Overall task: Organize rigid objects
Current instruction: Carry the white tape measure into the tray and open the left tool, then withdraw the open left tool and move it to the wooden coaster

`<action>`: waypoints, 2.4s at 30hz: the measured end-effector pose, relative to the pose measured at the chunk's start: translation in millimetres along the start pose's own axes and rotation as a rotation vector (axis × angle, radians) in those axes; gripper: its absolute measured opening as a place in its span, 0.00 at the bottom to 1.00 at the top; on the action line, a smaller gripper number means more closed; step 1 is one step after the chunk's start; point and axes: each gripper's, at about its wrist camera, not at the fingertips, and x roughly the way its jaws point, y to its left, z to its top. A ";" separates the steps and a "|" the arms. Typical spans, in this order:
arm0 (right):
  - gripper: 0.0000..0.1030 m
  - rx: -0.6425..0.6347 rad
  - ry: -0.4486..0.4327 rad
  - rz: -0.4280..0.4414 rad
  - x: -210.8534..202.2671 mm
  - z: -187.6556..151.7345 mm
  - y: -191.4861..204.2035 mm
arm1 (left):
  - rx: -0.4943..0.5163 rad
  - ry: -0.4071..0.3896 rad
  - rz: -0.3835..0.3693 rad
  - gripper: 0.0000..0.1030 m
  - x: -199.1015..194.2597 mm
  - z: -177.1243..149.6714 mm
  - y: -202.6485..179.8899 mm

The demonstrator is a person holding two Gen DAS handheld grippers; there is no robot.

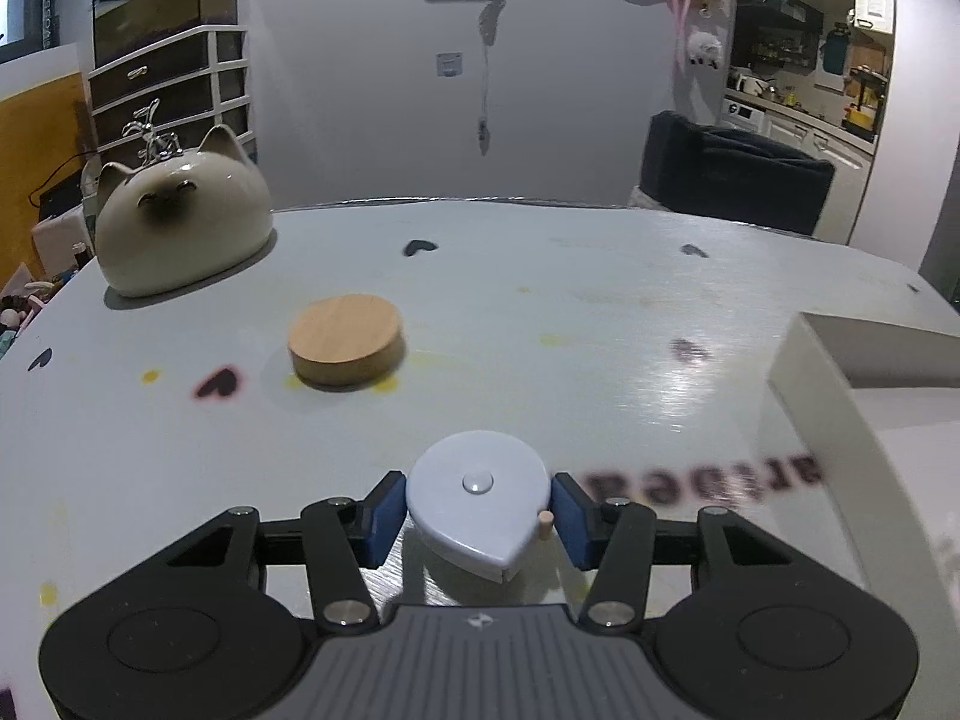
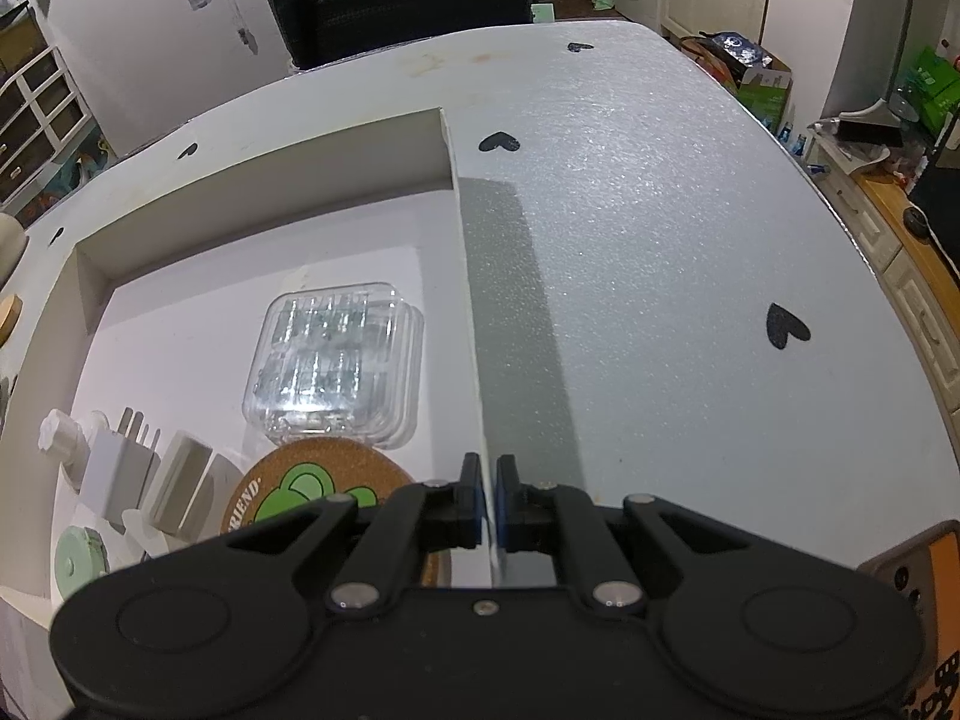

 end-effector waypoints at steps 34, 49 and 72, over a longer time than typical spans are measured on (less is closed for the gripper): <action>0.05 -0.093 0.047 0.009 3.4 10.0 5.1 | 0.212 -0.024 -0.361 0.51 -55.6 30.5 -229.6; 0.05 -0.109 0.052 0.035 5.9 12.8 1.1 | 0.258 0.131 -0.417 0.51 -3.4 26.1 -302.2; 0.05 -0.119 0.050 0.049 5.0 11.9 -1.5 | 0.242 0.208 -0.417 0.88 6.9 22.6 -302.5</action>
